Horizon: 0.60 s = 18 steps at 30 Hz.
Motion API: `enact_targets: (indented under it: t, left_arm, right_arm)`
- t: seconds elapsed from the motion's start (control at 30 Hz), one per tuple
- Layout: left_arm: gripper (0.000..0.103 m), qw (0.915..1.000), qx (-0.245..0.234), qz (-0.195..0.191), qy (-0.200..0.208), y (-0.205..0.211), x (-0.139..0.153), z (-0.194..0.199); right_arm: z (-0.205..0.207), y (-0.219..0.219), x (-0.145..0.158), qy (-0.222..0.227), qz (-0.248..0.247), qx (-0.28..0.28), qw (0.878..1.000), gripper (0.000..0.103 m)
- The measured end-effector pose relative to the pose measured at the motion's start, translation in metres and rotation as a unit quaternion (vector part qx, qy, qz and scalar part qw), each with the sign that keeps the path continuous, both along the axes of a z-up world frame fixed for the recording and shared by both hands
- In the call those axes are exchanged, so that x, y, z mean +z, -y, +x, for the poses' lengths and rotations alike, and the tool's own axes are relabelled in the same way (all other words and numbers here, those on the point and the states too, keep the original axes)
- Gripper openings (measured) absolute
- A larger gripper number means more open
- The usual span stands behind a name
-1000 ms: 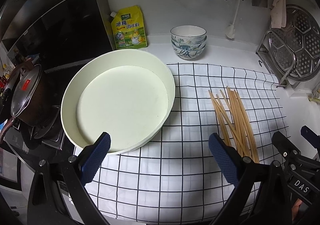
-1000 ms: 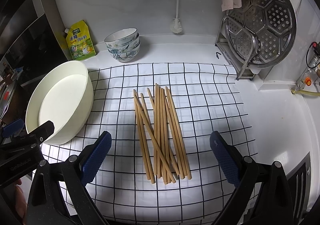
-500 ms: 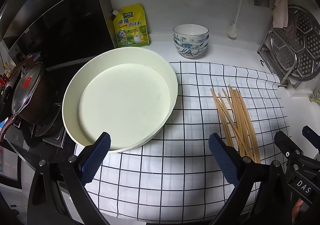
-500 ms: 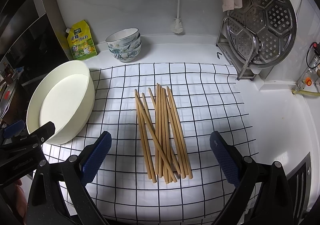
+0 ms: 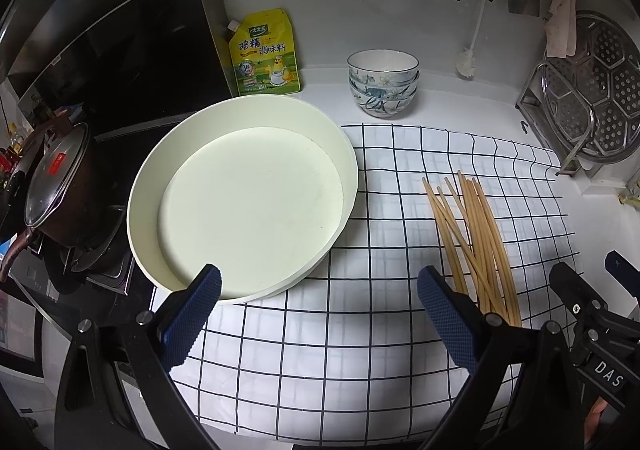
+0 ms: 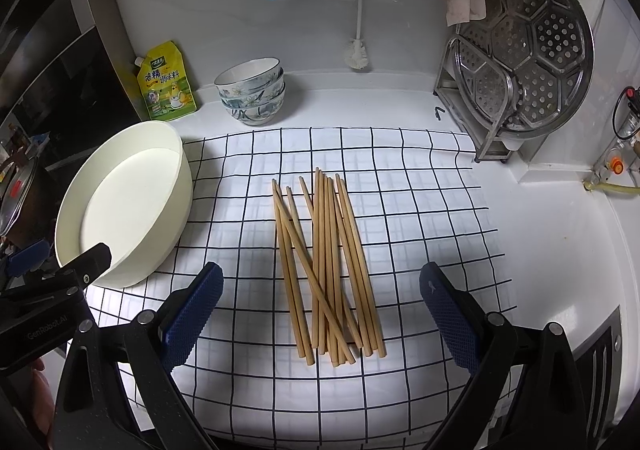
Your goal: Organize utensils
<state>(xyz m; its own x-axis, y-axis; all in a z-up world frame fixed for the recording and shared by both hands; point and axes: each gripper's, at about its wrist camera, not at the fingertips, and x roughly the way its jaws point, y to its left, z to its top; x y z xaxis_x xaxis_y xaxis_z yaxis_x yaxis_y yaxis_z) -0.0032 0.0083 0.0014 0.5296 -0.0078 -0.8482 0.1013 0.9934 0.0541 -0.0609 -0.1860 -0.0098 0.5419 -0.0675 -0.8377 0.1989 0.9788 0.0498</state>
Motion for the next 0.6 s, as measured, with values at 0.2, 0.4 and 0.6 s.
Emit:
enact_targets:
  t: [0.2, 0.4, 0.6]
  left_arm:
    - [0.097, 1.0, 0.0, 0.0, 0.0, -0.0001, 0.0, -0.0001]
    - [0.097, 1.0, 0.0, -0.002, -0.001, -0.0022, 0.0007, 0.0002]
    - [0.097, 1.0, 0.002, -0.005, -0.006, -0.0016, -0.0008, 0.0031]
  right_arm:
    - [-0.0002, -0.0012, 0.0008, 0.001, 0.0, 0.001, 1.0, 0.094]
    - [0.0002, -0.0016, 0.0012, 0.001, 0.003, 0.003, 1.0, 0.094]
    - [0.0017, -0.0009, 0.0001, -0.001, 0.005, 0.007, 1.0, 0.094]
